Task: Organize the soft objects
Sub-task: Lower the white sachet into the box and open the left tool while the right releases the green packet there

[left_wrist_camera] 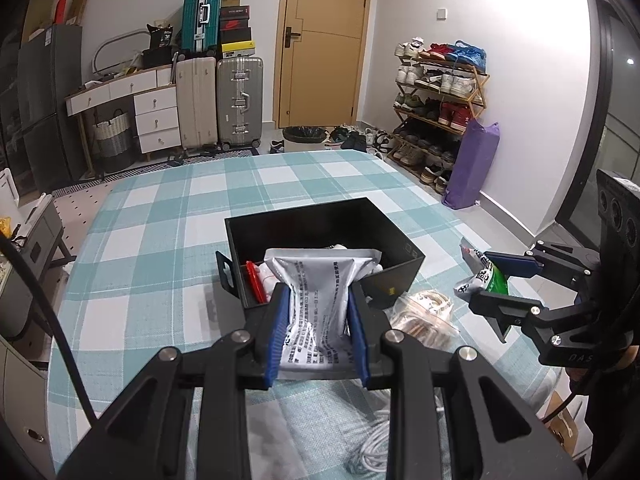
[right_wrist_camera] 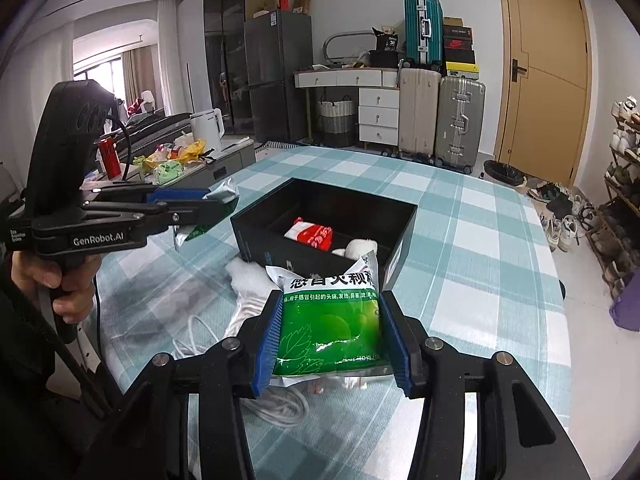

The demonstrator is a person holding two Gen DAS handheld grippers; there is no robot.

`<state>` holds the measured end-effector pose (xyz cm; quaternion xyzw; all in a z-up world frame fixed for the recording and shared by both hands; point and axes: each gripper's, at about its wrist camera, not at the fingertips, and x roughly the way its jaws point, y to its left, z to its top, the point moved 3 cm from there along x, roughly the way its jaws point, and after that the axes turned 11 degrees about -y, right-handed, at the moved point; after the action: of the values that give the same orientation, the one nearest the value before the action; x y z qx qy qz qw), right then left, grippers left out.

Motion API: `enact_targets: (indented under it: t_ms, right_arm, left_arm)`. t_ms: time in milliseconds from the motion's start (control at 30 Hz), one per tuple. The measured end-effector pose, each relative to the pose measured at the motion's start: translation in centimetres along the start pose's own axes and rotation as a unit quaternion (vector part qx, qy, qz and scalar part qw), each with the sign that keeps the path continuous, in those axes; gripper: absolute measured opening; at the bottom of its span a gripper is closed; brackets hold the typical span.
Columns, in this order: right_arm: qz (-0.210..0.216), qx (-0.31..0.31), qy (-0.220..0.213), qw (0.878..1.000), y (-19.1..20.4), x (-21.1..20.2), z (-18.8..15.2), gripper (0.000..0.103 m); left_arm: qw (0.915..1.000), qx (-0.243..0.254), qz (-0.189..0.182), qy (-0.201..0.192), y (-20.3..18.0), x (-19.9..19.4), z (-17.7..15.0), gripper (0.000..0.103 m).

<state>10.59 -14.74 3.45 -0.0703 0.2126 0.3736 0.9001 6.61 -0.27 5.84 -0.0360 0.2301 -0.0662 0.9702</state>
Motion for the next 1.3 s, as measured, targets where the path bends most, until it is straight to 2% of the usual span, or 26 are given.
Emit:
enact_targets:
  t_ms: [767,1133,1300]
  right_arm:
    - [0.004,0.059,-0.059,0.997,-2.3,1.2,5.4,0.047]
    - [0.012,0.056,-0.058,0.997,-2.7,2.4,7.0,0.047]
    - [0.017,0.054,-0.05,0.997,-2.8,3.6,7.2,0.047]
  left_arm:
    - [0.9987,-0.011,0.038,-0.031,2.8,2.3,2.3,0.027]
    - [0.9981,-0.015,0.042,-0.042,3.6,3.6,3.6,0.027]
    - [0.9984,-0.021,0.041,-0.033,3.9,4.9,3.6,0.027]
